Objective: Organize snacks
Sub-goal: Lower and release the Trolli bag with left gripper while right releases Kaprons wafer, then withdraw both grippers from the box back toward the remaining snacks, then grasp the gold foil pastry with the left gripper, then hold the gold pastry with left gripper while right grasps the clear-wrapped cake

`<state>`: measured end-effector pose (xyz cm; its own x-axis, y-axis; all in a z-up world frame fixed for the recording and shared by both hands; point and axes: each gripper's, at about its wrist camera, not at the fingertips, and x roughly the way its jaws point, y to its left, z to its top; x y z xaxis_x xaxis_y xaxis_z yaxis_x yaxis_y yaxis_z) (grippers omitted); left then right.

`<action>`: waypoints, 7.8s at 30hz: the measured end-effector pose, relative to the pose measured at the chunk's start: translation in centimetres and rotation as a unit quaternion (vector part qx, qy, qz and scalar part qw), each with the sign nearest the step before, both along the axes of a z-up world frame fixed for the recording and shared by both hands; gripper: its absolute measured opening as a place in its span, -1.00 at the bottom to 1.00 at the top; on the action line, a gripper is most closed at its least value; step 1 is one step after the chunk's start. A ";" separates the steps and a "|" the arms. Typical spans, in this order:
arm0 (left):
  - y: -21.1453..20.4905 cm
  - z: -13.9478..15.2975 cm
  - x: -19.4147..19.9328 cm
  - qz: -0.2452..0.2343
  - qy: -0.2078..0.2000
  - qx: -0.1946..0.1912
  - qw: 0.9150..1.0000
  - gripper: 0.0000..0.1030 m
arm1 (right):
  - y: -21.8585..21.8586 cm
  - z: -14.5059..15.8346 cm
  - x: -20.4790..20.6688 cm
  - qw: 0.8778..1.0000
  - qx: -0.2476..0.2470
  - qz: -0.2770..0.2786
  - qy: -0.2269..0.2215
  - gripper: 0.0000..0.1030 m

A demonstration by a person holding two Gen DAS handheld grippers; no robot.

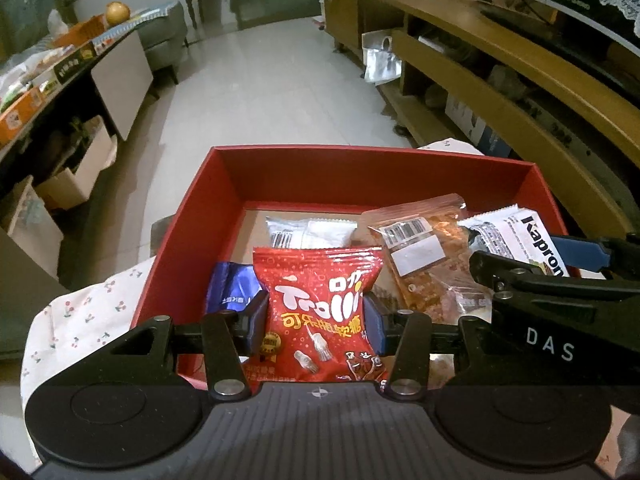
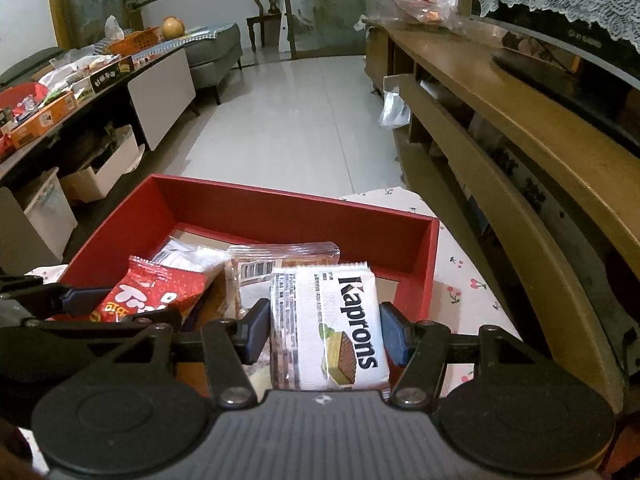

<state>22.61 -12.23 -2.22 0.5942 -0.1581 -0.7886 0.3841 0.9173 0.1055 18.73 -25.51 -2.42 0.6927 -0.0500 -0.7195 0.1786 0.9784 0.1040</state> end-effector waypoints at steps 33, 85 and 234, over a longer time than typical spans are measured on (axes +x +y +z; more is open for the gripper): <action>2.4 2.3 -0.3 0.030 -0.008 -0.023 0.999 0.42 | 0.6 2.6 -0.9 0.999 -0.007 0.027 -0.019 0.87; 11.9 -1.3 -13.0 0.023 0.113 -0.024 0.993 0.49 | 8.5 0.3 -12.3 0.987 0.002 0.144 0.076 0.87; 8.5 -2.7 -17.0 -0.014 0.128 -0.049 0.990 -0.12 | 3.9 1.0 -18.5 0.986 0.056 0.139 0.076 -0.12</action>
<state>5.59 -3.73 -4.91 0.3711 -0.2545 -0.8930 0.4115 0.9072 -0.0875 0.22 -21.59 -1.39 0.5526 0.2118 -0.8061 -0.0722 0.9757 0.2069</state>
